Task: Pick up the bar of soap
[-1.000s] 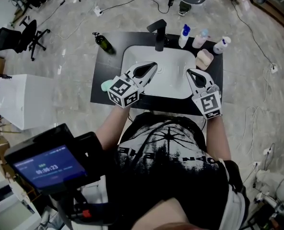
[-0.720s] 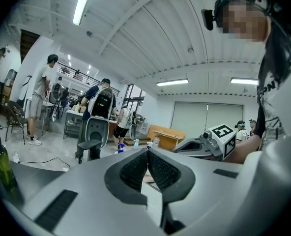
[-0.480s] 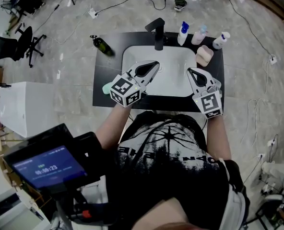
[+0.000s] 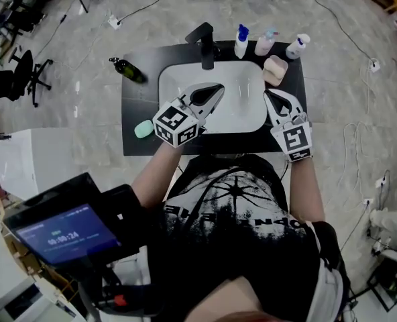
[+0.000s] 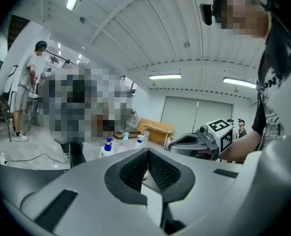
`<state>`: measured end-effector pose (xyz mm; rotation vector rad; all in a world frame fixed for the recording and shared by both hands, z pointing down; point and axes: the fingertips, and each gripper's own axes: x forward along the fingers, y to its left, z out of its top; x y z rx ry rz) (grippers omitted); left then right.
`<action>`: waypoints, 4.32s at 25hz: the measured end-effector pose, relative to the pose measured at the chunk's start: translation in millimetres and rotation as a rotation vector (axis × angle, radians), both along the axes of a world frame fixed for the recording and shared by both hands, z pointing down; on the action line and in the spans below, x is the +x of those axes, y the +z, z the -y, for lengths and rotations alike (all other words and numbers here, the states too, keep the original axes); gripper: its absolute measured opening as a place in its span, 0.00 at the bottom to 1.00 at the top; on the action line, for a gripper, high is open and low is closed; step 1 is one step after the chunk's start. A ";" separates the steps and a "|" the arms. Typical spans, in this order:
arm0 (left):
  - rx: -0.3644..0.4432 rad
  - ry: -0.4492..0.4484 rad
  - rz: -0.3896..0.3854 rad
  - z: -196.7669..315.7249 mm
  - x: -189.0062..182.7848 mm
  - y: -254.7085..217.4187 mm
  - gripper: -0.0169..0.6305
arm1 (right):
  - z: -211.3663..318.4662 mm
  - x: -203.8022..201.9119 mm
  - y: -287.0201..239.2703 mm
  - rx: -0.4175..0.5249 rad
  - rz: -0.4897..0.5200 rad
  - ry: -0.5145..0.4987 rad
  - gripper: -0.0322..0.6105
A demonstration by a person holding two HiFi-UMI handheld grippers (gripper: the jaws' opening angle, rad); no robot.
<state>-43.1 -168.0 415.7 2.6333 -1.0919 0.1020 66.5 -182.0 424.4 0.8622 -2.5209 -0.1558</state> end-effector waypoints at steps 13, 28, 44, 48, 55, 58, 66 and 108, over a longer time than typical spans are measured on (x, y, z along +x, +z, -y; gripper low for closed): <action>-0.105 0.077 0.051 48.1 74.0 39.0 0.05 | 43.9 50.9 36.9 -0.095 -0.034 -0.041 0.08; -0.252 0.083 0.132 123.6 121.5 97.3 0.09 | 106.6 74.7 92.6 -0.207 -0.076 -0.128 0.23; -0.555 0.164 0.127 180.5 142.5 192.9 0.32 | 161.2 65.4 191.0 -0.298 -0.238 -0.138 0.42; -0.613 0.171 0.116 186.3 156.4 196.0 0.36 | 168.3 71.8 195.2 -0.323 -0.285 -0.143 0.44; -0.666 0.185 0.095 188.1 171.3 197.1 0.38 | 170.8 68.7 205.4 -0.347 -0.350 -0.175 0.45; -0.687 0.200 0.094 186.9 177.3 199.3 0.38 | 172.8 70.6 206.7 -0.349 -0.358 -0.175 0.45; -0.711 0.213 0.075 185.9 180.8 197.4 0.38 | 168.5 66.4 203.2 -0.322 -0.373 -0.235 0.40; -0.582 0.197 -0.019 191.1 170.9 159.7 0.31 | 171.4 39.3 155.8 -0.003 -0.377 -0.309 0.38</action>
